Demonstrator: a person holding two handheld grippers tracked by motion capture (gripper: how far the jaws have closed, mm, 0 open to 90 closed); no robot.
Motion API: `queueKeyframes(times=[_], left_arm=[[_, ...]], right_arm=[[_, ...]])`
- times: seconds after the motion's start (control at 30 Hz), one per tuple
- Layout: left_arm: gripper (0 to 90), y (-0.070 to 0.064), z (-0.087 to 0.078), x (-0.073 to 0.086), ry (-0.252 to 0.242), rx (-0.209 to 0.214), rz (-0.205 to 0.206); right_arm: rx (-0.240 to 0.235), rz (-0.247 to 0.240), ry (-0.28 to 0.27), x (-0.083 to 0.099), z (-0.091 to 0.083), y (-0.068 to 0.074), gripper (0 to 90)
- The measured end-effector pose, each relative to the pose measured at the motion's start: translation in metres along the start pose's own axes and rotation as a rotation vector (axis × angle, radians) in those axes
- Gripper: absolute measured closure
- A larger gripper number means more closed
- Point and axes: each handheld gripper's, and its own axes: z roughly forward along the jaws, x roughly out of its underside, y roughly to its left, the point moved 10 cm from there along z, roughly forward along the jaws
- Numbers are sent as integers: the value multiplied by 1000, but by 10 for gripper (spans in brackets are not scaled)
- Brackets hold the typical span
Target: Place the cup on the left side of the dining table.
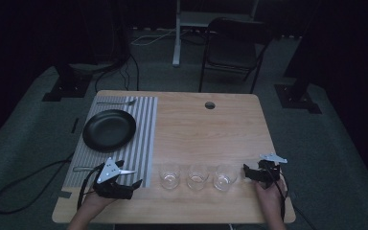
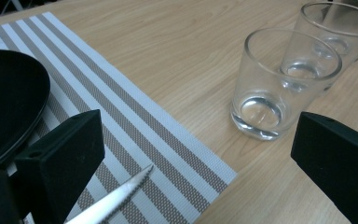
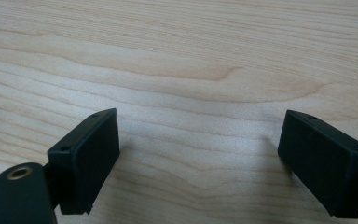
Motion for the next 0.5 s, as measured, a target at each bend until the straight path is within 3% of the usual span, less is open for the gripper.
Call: queueKeyframes(times=[0.5], left_arm=[[31, -19, 12, -15, -10, 57, 32]], right_arm=[[0, 1, 0, 0, 0, 0, 121]])
